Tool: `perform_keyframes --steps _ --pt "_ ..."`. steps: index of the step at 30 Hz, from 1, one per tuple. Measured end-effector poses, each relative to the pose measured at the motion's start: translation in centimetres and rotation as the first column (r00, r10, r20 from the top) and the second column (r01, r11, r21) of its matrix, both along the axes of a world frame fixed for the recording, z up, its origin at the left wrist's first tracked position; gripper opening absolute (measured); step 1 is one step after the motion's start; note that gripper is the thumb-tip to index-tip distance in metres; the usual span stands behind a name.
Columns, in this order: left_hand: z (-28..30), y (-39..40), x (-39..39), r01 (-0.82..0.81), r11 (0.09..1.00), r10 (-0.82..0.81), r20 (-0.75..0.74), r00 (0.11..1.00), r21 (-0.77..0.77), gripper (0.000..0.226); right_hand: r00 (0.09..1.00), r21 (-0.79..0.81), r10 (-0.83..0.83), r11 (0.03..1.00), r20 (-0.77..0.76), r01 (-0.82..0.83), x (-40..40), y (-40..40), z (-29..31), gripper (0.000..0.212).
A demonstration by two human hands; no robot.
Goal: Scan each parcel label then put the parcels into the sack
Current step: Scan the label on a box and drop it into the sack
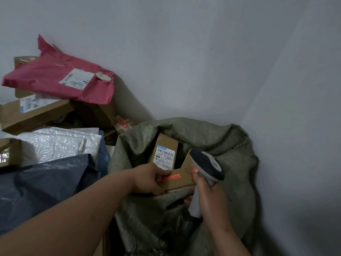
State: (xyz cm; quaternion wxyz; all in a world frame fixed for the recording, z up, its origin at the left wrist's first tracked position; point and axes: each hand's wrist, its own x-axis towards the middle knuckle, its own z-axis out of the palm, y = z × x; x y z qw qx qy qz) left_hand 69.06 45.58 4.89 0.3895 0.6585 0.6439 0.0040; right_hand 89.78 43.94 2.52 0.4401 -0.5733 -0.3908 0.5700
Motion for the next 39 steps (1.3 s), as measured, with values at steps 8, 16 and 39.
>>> perform_keyframes --steps 8,16,39 --pt "-2.4 -2.2 -0.6 -0.004 0.974 -0.019 -0.101 0.995 -0.226 0.062 0.995 -0.139 0.084 0.987 0.059 -0.076 -1.1 -0.5 -1.4 0.029" --pt "-2.1 -4.1 -2.1 -0.113 0.984 0.148 -0.281 0.948 0.136 0.035 0.956 -0.118 0.213 0.974 0.201 -0.192 -3.2 0.3 0.2 0.049" --pt "2.6 -24.0 -35.4 -0.699 0.441 0.884 -0.140 0.445 0.564 0.089 0.803 -0.025 0.594 0.803 -0.052 -0.596 -36.7 -11.8 7.5 0.023"
